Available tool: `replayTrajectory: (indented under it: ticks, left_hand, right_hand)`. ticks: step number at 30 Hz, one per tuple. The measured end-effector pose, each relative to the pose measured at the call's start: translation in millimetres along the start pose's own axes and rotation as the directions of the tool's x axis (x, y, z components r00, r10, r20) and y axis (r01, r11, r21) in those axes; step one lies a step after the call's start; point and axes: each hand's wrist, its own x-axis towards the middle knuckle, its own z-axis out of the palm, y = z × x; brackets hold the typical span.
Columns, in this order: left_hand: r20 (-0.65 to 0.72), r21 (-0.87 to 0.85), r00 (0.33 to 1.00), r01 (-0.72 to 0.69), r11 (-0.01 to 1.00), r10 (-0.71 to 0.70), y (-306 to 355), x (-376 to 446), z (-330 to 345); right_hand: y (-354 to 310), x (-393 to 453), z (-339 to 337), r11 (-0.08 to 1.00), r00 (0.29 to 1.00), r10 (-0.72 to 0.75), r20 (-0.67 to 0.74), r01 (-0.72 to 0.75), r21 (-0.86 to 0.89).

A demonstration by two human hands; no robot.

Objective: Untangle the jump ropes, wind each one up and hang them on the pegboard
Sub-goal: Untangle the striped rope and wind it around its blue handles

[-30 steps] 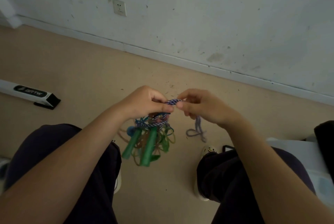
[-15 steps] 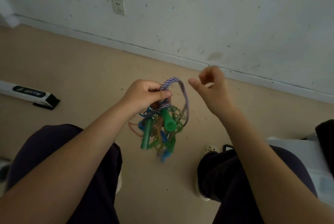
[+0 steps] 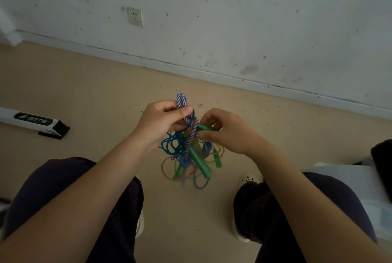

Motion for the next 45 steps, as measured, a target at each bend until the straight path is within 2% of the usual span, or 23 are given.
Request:
replayTrajectory:
  ticks: [3,5,11,13,16,19,21,23,29,32,33,36,37,41,45]
  left_hand:
    - [0.047,-0.045,0.999,0.023,0.999,-0.021,-1,-3,3]
    - [0.072,-0.06,0.997,0.034,0.998,-0.03,-1,-5,6]
    - [0.077,-0.088,0.996,0.04,0.995,-0.034,-1,-5,4]
    - [0.085,-0.067,0.996,0.024,0.997,-0.018,-1,-5,3]
    - [0.029,-0.018,0.999,-0.012,1.0,0.012,-1,-3,-1]
    - [-0.096,-0.016,0.995,-0.025,1.0,0.023,0,3,-7]
    - [-0.104,-0.026,0.994,-0.035,0.999,0.032,-1,4,-9]
    - [-0.093,0.006,0.994,-0.054,0.999,0.054,-4,5,-10]
    - [-0.116,0.093,0.989,-0.077,0.993,0.087,-8,6,-12]
    - [-0.185,0.134,0.975,-0.096,0.986,0.121,-9,10,-18]
    - [-0.218,0.146,0.967,-0.1,0.984,0.13,-8,10,-19]
    - [-0.232,0.176,0.962,-0.104,0.979,0.144,-6,11,-22]
    - [-0.218,0.189,0.965,-0.102,0.977,0.143,-7,10,-21]
    - [-0.154,0.255,0.975,-0.115,0.96,0.158,-9,8,-20]
    - [-0.101,0.324,0.98,-0.131,0.937,0.172,-10,7,-19]
  right_hand:
    - [-2,-3,4,0.992,0.997,0.062,-0.038,-0.057,0.108]
    - [-1,-1,7,0.992,0.993,0.085,-0.087,-0.076,0.103]
    - [0,0,5,0.984,0.994,0.031,-0.102,-0.013,0.175]
    - [1,-1,6,0.965,0.992,0.053,-0.112,-0.022,0.261]
    - [2,-1,5,0.881,0.994,0.084,-0.075,-0.039,0.472]
    - [-1,-2,-5,0.725,0.995,0.095,-0.037,-0.044,0.688]
    - [-3,-4,-10,0.63,0.992,0.127,-0.025,-0.062,0.774]
    - [-2,-4,-11,0.57,0.988,0.153,-0.031,-0.062,0.819]
    - [3,-2,-10,0.502,0.984,0.175,-0.042,-0.052,0.863]
    - [6,-2,-14,0.45,0.974,0.218,-0.059,-0.047,0.892]
    - [7,-2,-17,0.487,0.968,0.238,-0.082,-0.046,0.872]
    - [10,-3,-21,0.746,0.951,0.254,-0.178,-0.075,0.662]
    - [11,-3,-21,0.796,0.951,0.25,-0.184,-0.094,0.598]
    - [13,-1,-17,0.92,0.949,0.228,-0.218,-0.136,0.367]
    - [11,-3,-18,0.918,0.97,0.207,-0.129,-0.147,0.368]
